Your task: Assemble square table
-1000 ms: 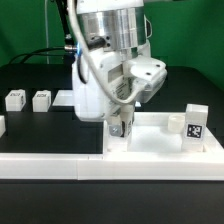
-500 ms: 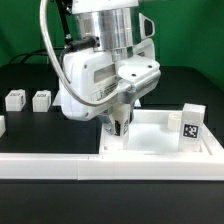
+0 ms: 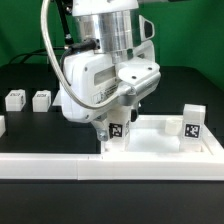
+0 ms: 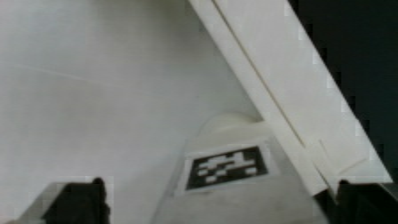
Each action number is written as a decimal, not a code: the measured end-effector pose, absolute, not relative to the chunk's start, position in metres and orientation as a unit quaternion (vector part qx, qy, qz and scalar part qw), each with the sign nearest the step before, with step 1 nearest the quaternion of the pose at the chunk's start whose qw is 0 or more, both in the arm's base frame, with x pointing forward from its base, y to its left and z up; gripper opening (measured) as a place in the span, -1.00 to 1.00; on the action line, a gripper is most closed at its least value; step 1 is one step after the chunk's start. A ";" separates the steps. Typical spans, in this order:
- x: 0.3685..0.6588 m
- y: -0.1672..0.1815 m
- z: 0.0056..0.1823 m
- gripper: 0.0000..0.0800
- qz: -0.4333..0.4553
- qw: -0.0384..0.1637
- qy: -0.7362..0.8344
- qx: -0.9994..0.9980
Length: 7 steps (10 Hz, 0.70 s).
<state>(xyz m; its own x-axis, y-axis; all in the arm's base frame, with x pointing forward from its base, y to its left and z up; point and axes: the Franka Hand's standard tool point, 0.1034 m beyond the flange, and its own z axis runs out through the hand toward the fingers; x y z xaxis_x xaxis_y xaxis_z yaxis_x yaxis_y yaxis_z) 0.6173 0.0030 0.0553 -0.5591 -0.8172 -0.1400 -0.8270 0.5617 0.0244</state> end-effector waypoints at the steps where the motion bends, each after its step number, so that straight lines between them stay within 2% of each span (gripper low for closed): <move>1: 0.617 0.003 0.055 0.62 0.044 0.056 0.882 -0.466; 7: 0.617 0.003 0.054 0.62 0.044 0.055 0.882 -0.466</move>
Offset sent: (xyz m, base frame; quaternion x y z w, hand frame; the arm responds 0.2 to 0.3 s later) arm 0.0000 0.0000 0.0000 0.0000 0.0000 0.0000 1.0000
